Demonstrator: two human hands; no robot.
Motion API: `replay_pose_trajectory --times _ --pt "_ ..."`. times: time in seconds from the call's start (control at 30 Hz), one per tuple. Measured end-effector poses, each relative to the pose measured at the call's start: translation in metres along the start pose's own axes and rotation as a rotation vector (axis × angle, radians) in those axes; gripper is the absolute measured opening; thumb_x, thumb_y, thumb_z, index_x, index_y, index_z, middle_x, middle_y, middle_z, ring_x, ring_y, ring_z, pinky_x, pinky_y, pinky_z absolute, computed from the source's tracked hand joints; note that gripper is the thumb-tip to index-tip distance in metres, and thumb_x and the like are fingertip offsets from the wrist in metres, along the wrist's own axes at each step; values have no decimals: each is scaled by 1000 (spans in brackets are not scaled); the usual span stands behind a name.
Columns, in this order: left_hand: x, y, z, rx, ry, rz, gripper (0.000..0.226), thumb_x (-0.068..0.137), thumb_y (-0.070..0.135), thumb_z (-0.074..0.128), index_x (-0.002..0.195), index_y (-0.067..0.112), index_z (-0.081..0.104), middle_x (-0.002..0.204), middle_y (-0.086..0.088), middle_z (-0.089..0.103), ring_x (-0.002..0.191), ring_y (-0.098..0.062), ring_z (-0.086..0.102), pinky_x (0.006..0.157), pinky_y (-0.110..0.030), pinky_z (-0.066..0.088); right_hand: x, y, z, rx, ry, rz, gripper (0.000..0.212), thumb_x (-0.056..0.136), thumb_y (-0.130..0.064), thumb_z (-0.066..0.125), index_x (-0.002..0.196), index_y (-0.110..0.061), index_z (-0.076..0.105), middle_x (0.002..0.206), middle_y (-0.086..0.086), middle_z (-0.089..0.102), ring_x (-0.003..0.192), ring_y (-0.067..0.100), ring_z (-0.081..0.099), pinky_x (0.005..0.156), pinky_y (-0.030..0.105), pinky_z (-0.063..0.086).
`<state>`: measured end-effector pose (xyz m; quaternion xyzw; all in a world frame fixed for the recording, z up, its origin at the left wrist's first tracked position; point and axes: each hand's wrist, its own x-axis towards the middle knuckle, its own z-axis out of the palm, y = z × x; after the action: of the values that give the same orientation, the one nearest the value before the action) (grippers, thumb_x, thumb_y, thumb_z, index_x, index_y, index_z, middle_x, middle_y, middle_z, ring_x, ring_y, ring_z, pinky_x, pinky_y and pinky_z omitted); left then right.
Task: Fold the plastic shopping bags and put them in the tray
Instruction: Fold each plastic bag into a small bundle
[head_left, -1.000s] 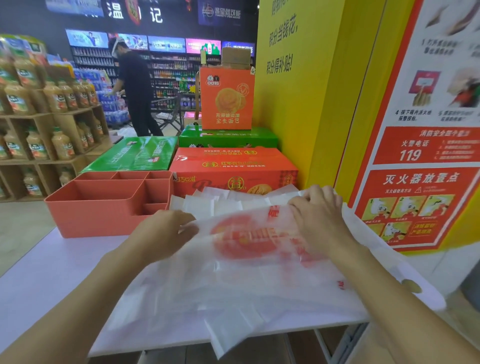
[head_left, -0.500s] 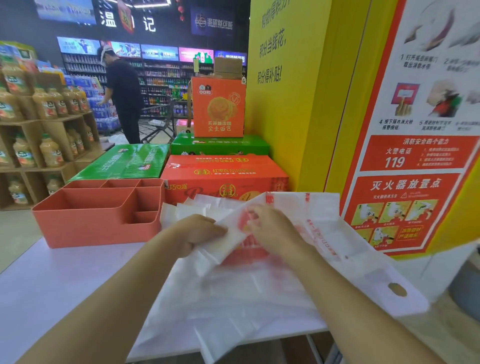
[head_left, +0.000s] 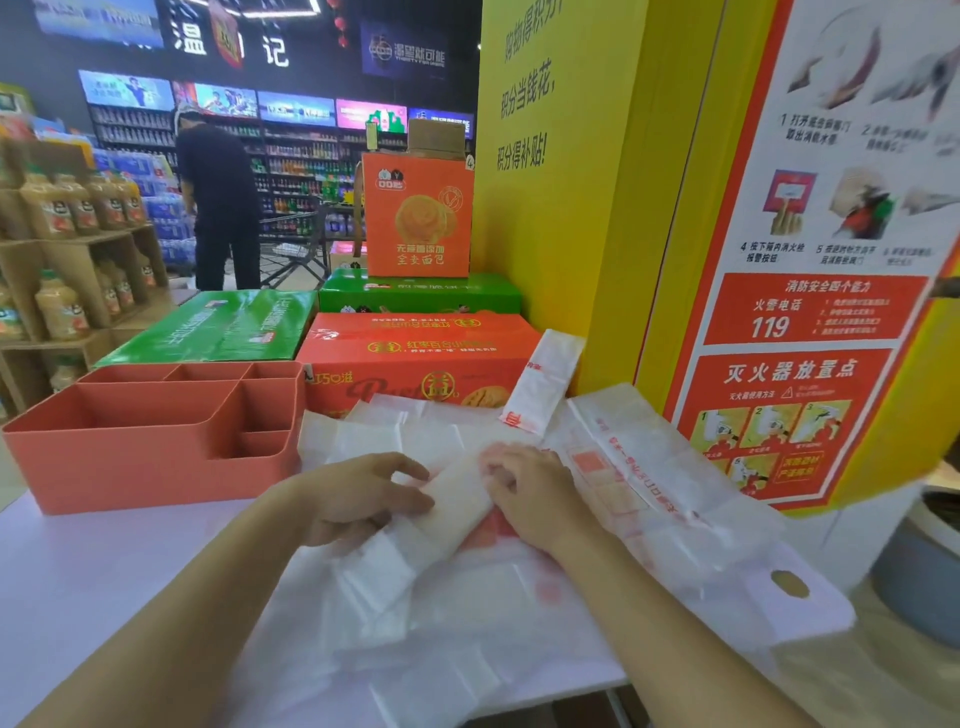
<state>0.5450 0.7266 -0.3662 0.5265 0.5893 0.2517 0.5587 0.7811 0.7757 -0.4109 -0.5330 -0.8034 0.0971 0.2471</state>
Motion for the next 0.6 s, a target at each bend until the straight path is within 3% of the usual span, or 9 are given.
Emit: replay_pose_trajectory --times 0.1,0.17,0.23,0.3,0.37,0.43,0.5,0.6 --pt "5 -12 2 -70 -4 51 38 87 14 76 121 23 59 89 -20 67 67 -27 59 55 -30 48 0 2 1 46 115 -77 28 97 -30 56 122 -28 70 130 -5 60 120 21 49 104 33 40" --pt "8 -15 3 -106 -1 74 32 89 14 74 116 22 59 86 -20 64 66 -25 57 55 -30 46 -6 -4 -2 175 124 -163 20 94 -25 64 112 -24 73 119 -3 62 107 14 53 95 23 44" --pt "8 -15 5 -139 7 89 22 89 13 73 107 18 61 86 -18 65 71 -27 58 58 -31 47 -15 -14 -9 282 55 -259 18 90 -18 69 107 -23 74 109 -5 61 90 6 56 80 12 43" --pt "6 -16 5 -135 24 91 12 89 13 73 98 19 67 88 -17 66 76 -27 56 62 -32 46 -22 -25 -17 292 -88 -306 22 88 -14 70 108 -22 73 103 -10 60 86 3 57 76 9 42" --pt "7 -17 4 -140 41 95 7 90 12 71 92 18 72 93 -18 67 83 -29 59 74 -38 47 -27 -33 -24 227 -251 -325 33 86 -17 72 118 -26 69 108 -13 58 95 -2 56 82 9 42" --pt "8 -17 2 -162 57 97 8 91 10 67 92 14 73 97 -17 70 84 -27 63 78 -39 50 -32 -39 -26 140 -331 -344 44 85 -34 74 127 -34 61 117 -16 54 108 -3 51 95 15 42" --pt "7 -15 4 -239 38 76 10 92 11 66 97 8 74 99 -20 70 84 -29 64 75 -36 54 -37 -43 -22 81 -300 -351 50 84 -50 74 129 -37 57 118 -18 51 111 0 49 99 22 42" --pt "3 -10 8 -325 5 52 21 95 9 57 104 -2 73 107 -25 70 87 -32 66 68 -34 59 -43 -42 -11 126 -133 -347 40 85 -54 72 119 -33 63 106 -15 54 101 3 52 92 28 46"
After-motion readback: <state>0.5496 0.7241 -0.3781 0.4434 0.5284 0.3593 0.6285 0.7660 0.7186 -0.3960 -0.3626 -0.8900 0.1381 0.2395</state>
